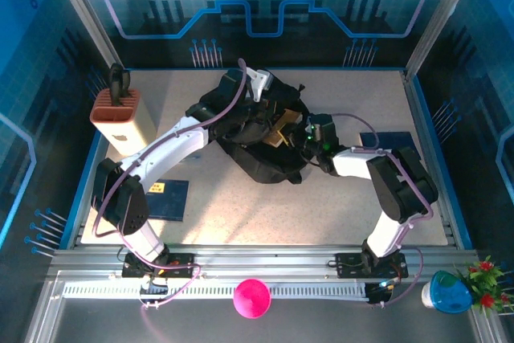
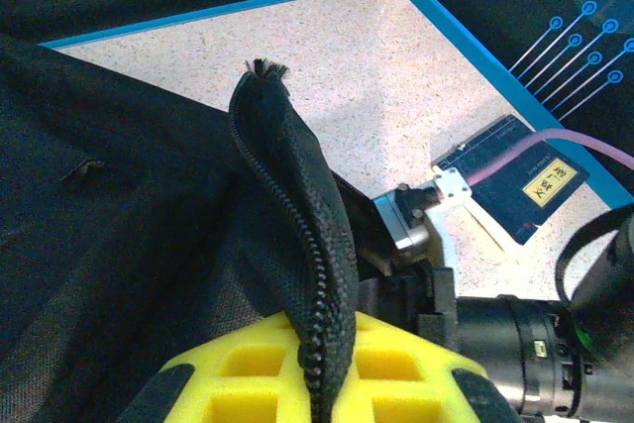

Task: Pack the student bag
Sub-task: Place the book in the student bag, then close the student bag at the top-center of the table.

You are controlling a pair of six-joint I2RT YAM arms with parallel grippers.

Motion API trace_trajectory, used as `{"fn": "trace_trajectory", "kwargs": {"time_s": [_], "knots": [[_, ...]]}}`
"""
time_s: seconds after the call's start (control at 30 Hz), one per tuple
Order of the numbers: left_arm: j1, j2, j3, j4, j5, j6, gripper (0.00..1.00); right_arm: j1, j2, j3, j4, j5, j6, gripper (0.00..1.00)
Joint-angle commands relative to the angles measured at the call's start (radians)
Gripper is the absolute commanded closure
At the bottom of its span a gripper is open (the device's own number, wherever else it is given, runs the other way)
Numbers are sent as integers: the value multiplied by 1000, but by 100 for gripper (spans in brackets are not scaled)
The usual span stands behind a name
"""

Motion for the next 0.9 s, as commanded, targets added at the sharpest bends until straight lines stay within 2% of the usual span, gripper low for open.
{"fn": "trace_trajectory", "kwargs": {"time_s": [0.0, 0.1, 0.27, 0.37, 0.43, 0.57, 0.7, 0.8, 0.87], "knots": [[-9, -30, 21, 73, 23, -17, 100, 28, 7, 106, 39, 45, -65, 91], [-8, -26, 20, 76, 21, -23, 100, 44, 30, 158, -45, 82, -70, 87], [-6, -20, 16, 78, -3, -26, 100, 64, 111, 254, -233, 93, 2, 75], [-4, -17, 11, 78, -21, -26, 100, 65, 140, 291, -303, 66, -4, 66], [4, -12, 3, 78, -26, -32, 100, 61, 120, 285, -363, 66, -18, 54], [24, -9, -24, 83, -25, -46, 100, 40, 0, 214, -396, 32, -86, 44], [45, -19, -65, 86, -18, -53, 99, 3, -200, 122, -507, -14, -184, 33], [53, -29, -102, 90, 6, -56, 96, -27, -363, 81, -703, 89, -288, 23], [54, -36, -127, 88, 36, -58, 88, -54, -446, 72, -822, 192, -351, 16]]}}
